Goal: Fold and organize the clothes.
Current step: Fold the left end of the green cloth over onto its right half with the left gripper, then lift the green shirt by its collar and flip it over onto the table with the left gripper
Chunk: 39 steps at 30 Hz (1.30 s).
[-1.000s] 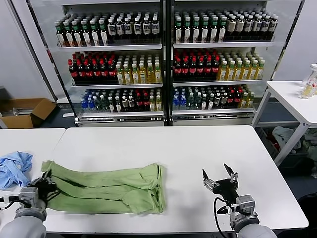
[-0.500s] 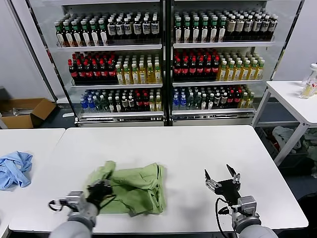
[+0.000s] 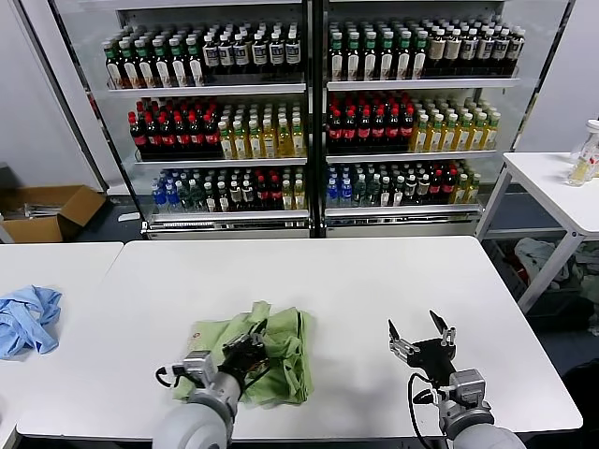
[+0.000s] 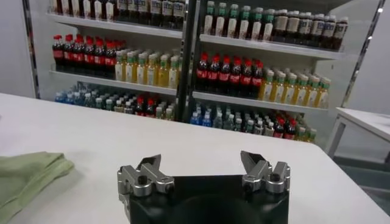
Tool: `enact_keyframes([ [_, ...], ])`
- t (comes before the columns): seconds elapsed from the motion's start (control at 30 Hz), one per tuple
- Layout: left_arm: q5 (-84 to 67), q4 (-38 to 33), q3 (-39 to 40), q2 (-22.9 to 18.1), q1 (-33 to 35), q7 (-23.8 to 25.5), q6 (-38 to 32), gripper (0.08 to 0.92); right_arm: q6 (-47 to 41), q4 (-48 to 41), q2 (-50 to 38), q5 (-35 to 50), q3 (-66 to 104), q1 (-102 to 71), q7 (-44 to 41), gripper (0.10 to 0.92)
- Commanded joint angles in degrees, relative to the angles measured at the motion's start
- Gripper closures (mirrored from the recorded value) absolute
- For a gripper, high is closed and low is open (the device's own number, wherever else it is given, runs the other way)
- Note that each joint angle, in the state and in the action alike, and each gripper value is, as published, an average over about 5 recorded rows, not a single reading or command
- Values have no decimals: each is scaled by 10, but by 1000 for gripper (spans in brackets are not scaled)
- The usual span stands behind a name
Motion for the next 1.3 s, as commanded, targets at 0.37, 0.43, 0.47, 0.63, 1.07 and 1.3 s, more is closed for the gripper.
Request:
enact_keyframes([
  [0.37,53,-37,14,-34,-12,66,-82,581,-3,8,-3,0,-10,12,0,203],
  [0.43,99,-48,-30,0,9,80,-91,529,-2,6,-2,0,-12,17,0,203],
  [0.47,122,-46,-57,19,22,85,-95,495,-1,5,-1,0,-14,20,0,203],
  [0.63,176,22,-184,85,94,99,-80,356,2,-8,9,0,-28,36,-2,203],
  [1.07,164,85,-182,64,105,100,-56,177,4,-11,9,-4,-32,34,-3,203],
  [1.3,132,96,-187,67,104,100,-49,177,4,-11,14,-11,-35,32,-4,203],
])
